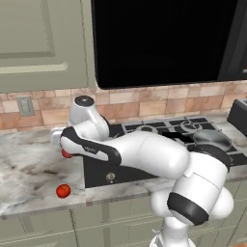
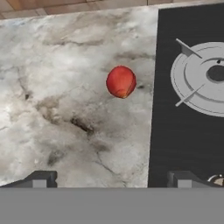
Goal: Place the pan on the front right burner on the stove. Then place the tomato and the onion in the pan and turn on the front right burner.
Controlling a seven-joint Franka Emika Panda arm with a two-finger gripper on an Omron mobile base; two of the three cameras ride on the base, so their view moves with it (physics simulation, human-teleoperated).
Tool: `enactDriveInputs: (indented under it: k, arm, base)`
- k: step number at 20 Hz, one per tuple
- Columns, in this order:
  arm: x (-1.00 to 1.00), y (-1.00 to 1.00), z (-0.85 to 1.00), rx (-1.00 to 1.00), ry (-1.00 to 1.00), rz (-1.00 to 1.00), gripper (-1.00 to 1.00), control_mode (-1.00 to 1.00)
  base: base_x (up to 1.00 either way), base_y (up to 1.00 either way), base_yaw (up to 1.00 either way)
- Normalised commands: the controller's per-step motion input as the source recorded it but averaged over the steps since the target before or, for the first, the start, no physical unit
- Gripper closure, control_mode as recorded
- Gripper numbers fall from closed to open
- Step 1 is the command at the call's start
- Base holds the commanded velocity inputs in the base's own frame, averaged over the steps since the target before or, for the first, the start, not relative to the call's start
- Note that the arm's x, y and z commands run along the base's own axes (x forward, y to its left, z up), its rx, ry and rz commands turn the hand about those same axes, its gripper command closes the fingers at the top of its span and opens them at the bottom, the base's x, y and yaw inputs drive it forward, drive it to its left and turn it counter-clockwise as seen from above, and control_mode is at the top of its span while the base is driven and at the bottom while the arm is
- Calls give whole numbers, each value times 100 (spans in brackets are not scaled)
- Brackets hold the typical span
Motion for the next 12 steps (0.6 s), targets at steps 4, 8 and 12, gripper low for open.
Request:
enactDriveInputs:
  k: [4,8,12]
  arm:
    - [0,0,-14,-6,-9,7,-100,-100]
    - [0,0,-1,-3,-10,6,-100,-100]
    - [0,0,0,-1,-6,5,-100,-100]
  base:
    - [0,0,0]
    - [0,0,0]
    - [0,0,0]
